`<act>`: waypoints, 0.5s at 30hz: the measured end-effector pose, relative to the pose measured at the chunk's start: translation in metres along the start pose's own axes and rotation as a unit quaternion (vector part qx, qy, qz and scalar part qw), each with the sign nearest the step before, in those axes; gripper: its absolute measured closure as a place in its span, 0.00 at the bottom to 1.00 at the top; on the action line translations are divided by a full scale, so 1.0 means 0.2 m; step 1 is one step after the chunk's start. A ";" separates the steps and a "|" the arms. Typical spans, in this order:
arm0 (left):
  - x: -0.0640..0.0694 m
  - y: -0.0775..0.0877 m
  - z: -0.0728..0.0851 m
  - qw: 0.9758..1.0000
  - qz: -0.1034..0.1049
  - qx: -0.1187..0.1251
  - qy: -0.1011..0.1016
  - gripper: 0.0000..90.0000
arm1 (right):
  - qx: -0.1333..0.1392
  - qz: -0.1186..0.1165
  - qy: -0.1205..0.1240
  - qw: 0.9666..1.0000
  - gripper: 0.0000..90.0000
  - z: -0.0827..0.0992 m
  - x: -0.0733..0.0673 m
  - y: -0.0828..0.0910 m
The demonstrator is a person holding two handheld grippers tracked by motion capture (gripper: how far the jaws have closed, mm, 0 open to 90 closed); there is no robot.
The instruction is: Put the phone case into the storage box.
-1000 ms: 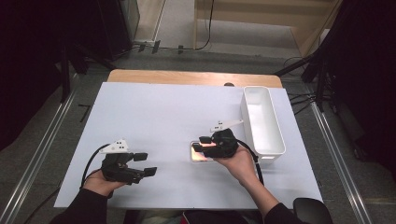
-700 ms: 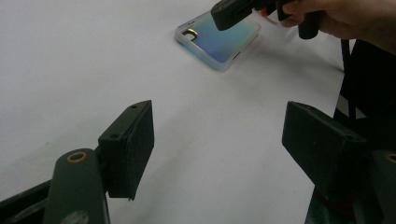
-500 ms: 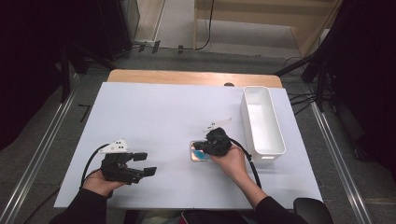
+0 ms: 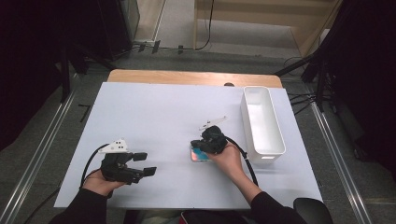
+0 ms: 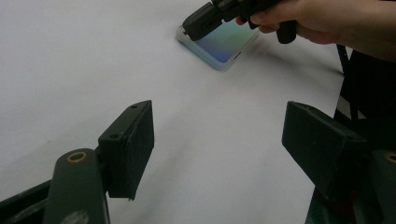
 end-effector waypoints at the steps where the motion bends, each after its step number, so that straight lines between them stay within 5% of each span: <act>1: 0.00 0.00 0.00 1.000 0.000 0.000 0.000 0.28 | -0.001 -0.001 -0.001 1.000 0.98 0.00 0.00 0.00; 15: 0.00 0.00 0.00 1.000 -0.002 0.000 0.002 0.28 | -0.011 0.003 0.001 1.000 0.98 -0.05 0.00 -0.05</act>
Point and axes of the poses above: each handheld gripper's, and its own axes: y roughly backward along the jaws, z roughly out of its underside, x roughly to its right, the point moved 7 cm from there along -y, roughly forward along the jaws, and after that the axes turned 11 degrees about z, right-handed, at the moved point
